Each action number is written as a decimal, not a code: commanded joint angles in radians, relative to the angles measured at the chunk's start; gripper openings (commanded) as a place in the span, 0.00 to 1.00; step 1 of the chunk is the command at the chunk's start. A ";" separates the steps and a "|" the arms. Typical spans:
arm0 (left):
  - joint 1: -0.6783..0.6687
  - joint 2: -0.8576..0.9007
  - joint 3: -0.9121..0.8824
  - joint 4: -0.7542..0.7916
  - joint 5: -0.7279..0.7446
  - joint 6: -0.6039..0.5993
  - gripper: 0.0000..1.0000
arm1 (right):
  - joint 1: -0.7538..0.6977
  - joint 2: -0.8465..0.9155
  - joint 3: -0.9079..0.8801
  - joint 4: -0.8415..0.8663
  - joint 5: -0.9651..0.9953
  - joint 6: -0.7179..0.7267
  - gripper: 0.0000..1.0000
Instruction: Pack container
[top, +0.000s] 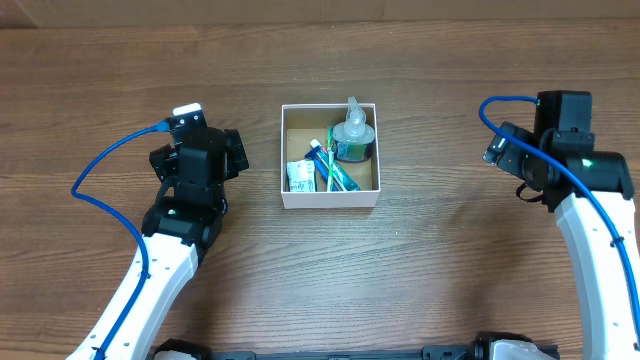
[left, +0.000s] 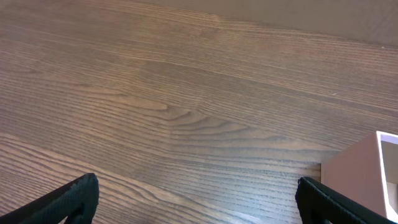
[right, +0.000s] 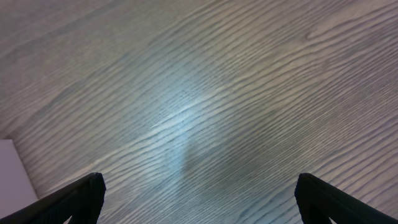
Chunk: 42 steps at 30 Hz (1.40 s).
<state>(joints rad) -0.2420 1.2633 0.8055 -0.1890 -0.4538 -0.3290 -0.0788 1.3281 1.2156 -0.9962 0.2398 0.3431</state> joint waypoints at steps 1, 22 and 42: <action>0.002 -0.014 0.016 0.002 -0.017 0.019 1.00 | -0.004 -0.105 0.008 0.003 0.005 0.000 1.00; 0.002 -0.014 0.016 0.002 -0.017 0.019 1.00 | 0.136 -0.941 -0.310 0.002 0.028 0.000 1.00; 0.002 -0.014 0.016 0.002 -0.017 0.019 1.00 | 0.135 -1.324 -1.069 1.026 -0.250 -0.066 1.00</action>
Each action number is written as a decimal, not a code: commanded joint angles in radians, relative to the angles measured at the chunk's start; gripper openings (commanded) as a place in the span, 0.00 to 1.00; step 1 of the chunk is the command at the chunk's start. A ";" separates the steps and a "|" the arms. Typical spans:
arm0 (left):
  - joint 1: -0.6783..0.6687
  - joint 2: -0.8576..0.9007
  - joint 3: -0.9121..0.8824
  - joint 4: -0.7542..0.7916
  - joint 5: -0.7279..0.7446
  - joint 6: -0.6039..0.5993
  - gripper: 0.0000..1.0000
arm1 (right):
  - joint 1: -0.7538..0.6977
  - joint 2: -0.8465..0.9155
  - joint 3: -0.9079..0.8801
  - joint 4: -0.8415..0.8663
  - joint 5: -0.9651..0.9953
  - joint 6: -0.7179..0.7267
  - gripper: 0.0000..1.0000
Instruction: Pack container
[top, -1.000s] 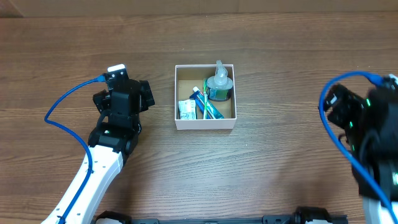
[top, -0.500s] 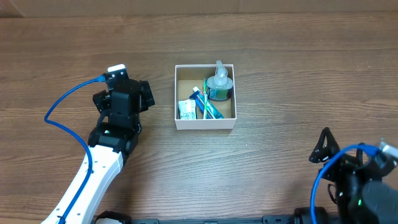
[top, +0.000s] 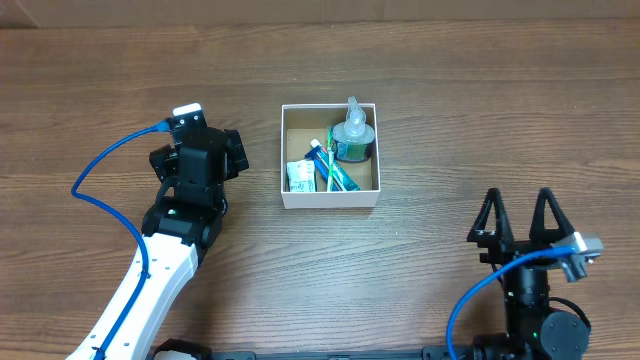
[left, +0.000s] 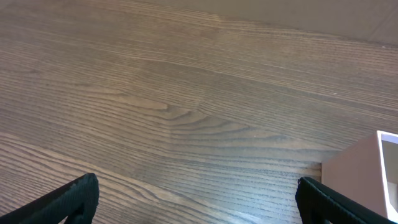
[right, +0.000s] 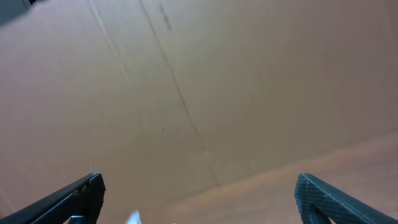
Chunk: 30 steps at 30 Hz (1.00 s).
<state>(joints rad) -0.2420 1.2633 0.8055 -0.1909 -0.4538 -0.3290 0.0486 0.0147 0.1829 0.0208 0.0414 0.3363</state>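
A white open box (top: 330, 197) stands at the table's middle and holds a clear bottle (top: 353, 133), toothpaste tubes (top: 338, 175) and a small packet (top: 299, 176). My left gripper (top: 234, 153) hovers open to the left of the box; its wrist view shows bare wood between the fingers and the box's corner (left: 373, 174) at the right. My right gripper (top: 519, 215) is open at the front right, fingers pointing toward the far wall, with nothing between them (right: 199, 199).
A brown cardboard wall (right: 186, 93) fills the right wrist view. Blue cables (top: 95, 175) loop from both arms over the wooden table (top: 450, 100).
My right arm has gone from the far right side of the table to the front right, gripper now pointing at the back wall. The left arm and the box are unchanged.
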 joint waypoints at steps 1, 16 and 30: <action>0.002 -0.014 0.016 0.004 -0.017 0.019 1.00 | 0.008 -0.011 -0.045 0.009 -0.072 -0.090 1.00; 0.002 -0.014 0.016 0.004 -0.017 0.019 1.00 | 0.008 -0.011 -0.175 -0.038 -0.170 -0.298 1.00; 0.002 -0.014 0.016 0.004 -0.017 0.019 1.00 | 0.008 -0.012 -0.175 -0.093 -0.163 -0.423 1.00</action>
